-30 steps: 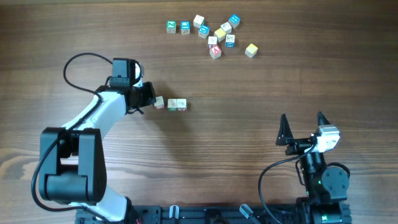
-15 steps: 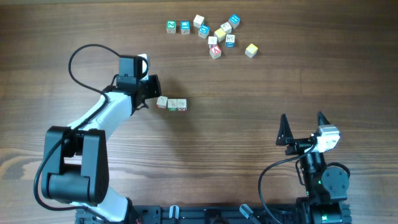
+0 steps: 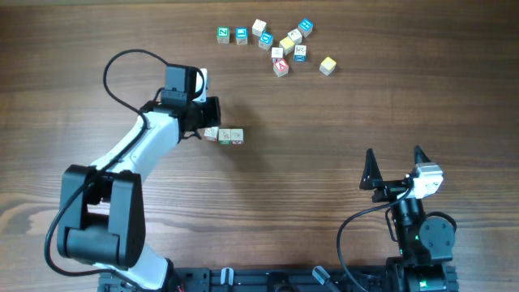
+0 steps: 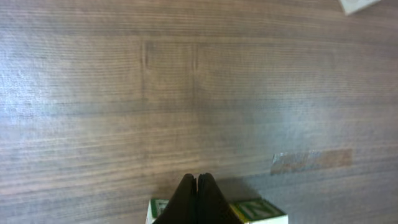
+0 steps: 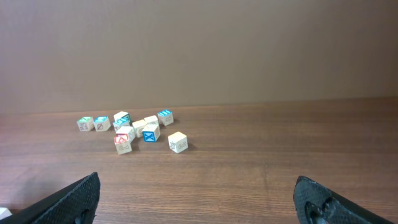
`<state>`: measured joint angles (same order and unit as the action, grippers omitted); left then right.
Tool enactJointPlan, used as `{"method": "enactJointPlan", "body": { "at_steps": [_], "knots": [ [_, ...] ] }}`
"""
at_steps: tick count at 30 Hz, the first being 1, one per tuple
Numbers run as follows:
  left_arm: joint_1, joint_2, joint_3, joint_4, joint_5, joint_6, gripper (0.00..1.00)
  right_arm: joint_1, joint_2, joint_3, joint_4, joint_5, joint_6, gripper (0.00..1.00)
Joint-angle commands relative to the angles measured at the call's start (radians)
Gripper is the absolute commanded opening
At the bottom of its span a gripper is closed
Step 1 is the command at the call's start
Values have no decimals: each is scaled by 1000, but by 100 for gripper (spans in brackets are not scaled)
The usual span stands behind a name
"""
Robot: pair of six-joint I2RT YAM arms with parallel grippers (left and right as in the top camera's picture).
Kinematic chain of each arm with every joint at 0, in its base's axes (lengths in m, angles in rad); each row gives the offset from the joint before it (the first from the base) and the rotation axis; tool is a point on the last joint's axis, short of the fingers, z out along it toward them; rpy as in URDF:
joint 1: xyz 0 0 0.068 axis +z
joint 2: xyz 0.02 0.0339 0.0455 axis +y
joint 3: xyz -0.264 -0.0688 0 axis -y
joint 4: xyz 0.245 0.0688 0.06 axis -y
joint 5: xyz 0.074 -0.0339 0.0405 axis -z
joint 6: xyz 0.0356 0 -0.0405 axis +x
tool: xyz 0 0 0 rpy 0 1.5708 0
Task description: Form a horizontal line
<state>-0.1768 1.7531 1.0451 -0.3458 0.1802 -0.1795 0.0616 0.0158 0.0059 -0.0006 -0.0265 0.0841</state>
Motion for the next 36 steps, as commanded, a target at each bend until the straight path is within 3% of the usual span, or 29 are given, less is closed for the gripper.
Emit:
{"method": "enactJointPlan", "body": {
  "at_steps": [1, 16, 33, 36],
  "knots": [
    [-5, -3, 15, -58, -47, 18, 4, -3, -5, -1, 3, -17, -5, 100],
    [-5, 48, 13, -7, -92, 16, 4, -3, -5, -1, 3, -17, -6, 100],
    [-5, 48, 13, -92, -66, 15, 4, -3, -5, -1, 3, -17, -6, 100],
    [-4, 48, 13, -32, -67, 16, 4, -3, -5, -1, 3, -17, -6, 100]
  ]
}}
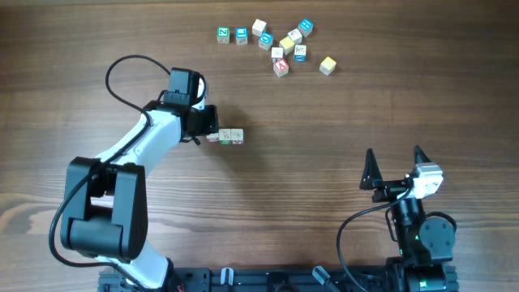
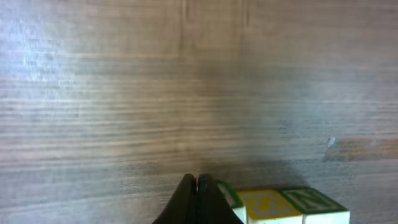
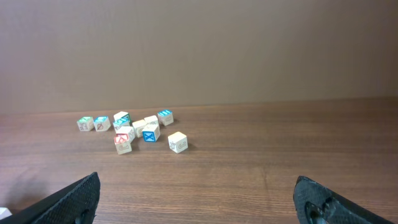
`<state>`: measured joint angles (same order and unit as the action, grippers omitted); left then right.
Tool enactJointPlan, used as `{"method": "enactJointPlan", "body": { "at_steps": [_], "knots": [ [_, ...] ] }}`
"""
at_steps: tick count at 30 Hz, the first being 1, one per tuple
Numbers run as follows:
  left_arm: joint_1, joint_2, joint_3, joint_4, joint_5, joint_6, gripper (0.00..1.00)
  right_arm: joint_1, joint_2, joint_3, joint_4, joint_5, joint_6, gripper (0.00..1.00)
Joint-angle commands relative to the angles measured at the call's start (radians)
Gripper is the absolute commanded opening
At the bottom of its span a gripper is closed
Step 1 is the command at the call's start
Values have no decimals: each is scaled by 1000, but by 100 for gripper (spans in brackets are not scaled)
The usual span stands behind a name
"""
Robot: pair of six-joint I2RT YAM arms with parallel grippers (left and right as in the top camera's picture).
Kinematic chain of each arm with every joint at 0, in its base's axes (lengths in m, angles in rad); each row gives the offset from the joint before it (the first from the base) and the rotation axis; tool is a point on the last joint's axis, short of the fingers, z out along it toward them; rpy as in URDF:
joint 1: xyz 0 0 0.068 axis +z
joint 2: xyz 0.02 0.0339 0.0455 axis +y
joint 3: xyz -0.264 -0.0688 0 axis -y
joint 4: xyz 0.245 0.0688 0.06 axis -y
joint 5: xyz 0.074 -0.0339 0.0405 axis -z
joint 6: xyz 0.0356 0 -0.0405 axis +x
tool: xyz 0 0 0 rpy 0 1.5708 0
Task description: Form a horizontal line
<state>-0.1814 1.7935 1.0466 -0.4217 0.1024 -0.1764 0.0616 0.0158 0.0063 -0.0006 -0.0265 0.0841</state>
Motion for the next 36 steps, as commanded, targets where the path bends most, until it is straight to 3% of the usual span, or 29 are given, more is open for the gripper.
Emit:
{"method": "enactJointPlan", "body": {
  "at_steps": [1, 11, 36],
  "knots": [
    [0, 7, 11, 75, 11, 12, 4, -3, -5, -1, 3, -17, -5, 100],
    [0, 8, 11, 34, 82, 8, 4, -3, -5, -1, 3, -17, -6, 100],
    [0, -5, 11, -23, 87, 9, 4, -3, -5, -1, 3, -17, -6, 99]
  ]
}}
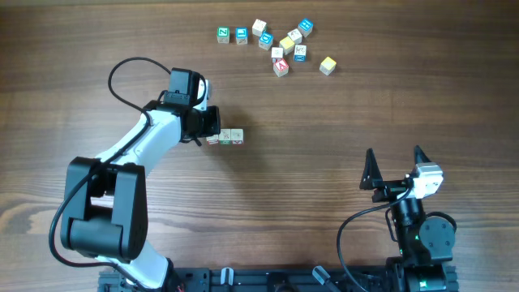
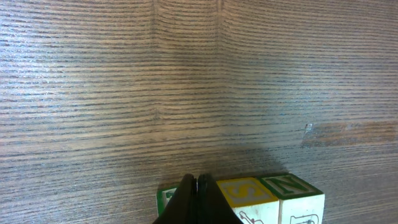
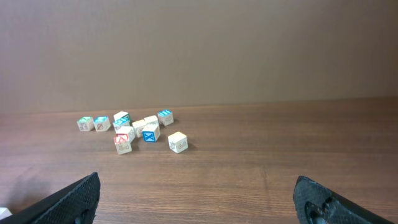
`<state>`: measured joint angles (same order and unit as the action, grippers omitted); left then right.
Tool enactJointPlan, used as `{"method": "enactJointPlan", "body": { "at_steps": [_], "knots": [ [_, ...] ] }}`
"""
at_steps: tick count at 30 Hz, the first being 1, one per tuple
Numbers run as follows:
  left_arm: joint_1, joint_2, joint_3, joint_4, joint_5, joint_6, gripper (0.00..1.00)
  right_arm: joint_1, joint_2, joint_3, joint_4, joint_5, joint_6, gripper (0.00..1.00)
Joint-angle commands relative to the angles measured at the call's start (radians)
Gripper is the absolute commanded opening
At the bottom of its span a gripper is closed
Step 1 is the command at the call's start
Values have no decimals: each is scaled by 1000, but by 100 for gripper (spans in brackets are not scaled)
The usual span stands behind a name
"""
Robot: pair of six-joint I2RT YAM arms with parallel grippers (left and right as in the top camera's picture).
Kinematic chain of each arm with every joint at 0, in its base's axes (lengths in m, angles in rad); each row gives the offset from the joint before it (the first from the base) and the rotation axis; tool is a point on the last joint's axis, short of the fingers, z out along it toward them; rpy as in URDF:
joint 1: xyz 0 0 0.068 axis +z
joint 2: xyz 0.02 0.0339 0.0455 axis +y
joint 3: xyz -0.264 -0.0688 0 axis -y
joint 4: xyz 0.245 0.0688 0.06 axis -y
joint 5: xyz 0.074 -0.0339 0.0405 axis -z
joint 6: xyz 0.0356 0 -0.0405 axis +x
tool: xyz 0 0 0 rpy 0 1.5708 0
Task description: Form a horizontal line
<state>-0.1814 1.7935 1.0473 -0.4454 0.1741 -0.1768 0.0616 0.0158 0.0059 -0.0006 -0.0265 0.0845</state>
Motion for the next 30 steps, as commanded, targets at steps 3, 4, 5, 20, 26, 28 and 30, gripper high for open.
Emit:
{"method": "enactJointPlan", "body": {
  "at_steps": [3, 4, 5, 20, 26, 28, 30],
  "knots": [
    [0, -35, 12, 29, 11, 10, 4, -3, -5, -1, 3, -17, -6, 100],
    [0, -43, 12, 33, 12, 9, 4, -3, -5, -1, 3, -17, -6, 100],
    [0, -48, 12, 34, 12, 10, 4, -3, -5, -1, 3, -17, -6, 100],
    [0, -47, 11, -46, 20, 9, 4, -3, -5, -1, 3, -17, -6, 100],
    [0, -47, 11, -65, 20, 9, 4, -3, -5, -1, 3, -17, -6, 100],
    [0, -47, 11, -64, 19, 9, 4, -3, -5, -1, 3, -17, -6, 99],
    [0, -49, 11, -63, 19, 10, 4, -3, -5, -1, 3, -17, -6, 100]
  ]
}}
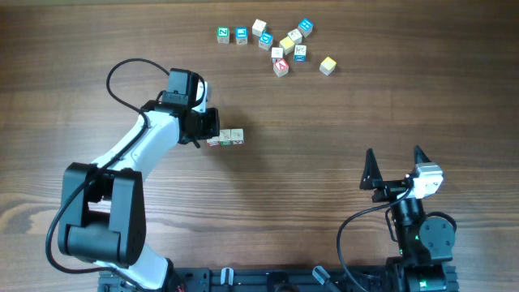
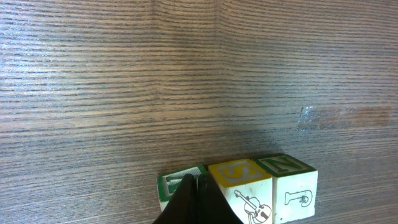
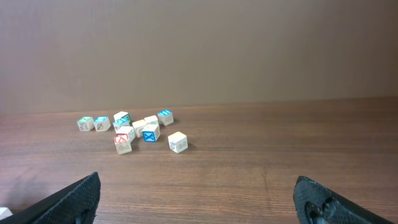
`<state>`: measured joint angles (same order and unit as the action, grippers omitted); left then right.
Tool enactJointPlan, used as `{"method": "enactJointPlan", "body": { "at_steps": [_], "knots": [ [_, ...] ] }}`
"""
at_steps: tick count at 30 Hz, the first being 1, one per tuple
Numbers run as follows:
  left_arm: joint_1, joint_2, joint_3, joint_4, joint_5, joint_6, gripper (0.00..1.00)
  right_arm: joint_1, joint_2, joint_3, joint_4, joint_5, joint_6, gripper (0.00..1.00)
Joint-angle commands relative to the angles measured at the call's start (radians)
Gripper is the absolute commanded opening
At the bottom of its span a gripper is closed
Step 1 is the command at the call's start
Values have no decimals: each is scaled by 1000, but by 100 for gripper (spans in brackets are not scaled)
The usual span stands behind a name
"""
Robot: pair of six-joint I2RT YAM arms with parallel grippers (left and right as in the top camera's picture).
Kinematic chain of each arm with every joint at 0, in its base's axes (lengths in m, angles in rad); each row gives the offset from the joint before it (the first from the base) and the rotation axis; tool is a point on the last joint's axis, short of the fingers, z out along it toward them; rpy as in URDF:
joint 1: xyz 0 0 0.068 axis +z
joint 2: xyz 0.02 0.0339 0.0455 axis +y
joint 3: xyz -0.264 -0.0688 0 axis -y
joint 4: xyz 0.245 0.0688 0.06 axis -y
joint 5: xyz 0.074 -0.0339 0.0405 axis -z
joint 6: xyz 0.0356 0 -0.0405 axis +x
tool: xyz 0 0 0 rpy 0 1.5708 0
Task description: Form a horizontal line
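Note:
Three letter blocks stand side by side in a row: a green-topped block (image 2: 173,185), a yellow S block (image 2: 239,180) and a green N block (image 2: 287,177); in the overhead view the row (image 1: 226,138) lies left of centre. My left gripper (image 2: 197,182) is shut with nothing in it, its tips at the seam between the green-topped and the S block. From above, the left gripper (image 1: 206,126) sits at the row's left end. My right gripper (image 1: 393,169) stands open and empty, far from the row.
Several loose letter blocks (image 1: 276,40) are clustered at the far edge, also seen as a block cluster (image 3: 134,127) in the right wrist view. A yellow block (image 1: 327,65) lies at the cluster's right. The left arm's black cable (image 1: 130,65) loops over the table.
The three blocks show more fully and higher in the left wrist view, so the shut left gripper has shifted slightly relative to them. The right arm has not moved.
At first my shut left gripper was at the left end of the blocks, the leftmost one a little out of line. Then the three sat closer together. Now they form one touching row, with the shut tips still at its left part.

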<state>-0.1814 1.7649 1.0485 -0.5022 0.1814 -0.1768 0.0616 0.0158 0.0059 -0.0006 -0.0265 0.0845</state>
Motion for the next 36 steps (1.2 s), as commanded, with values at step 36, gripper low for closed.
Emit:
{"method": "enactJointPlan", "body": {
  "at_steps": [36],
  "knots": [
    [-3, 25, -4, -8, -158, -115, 4, -3, -5, -1, 3, -17, -6, 100]
  ]
}}
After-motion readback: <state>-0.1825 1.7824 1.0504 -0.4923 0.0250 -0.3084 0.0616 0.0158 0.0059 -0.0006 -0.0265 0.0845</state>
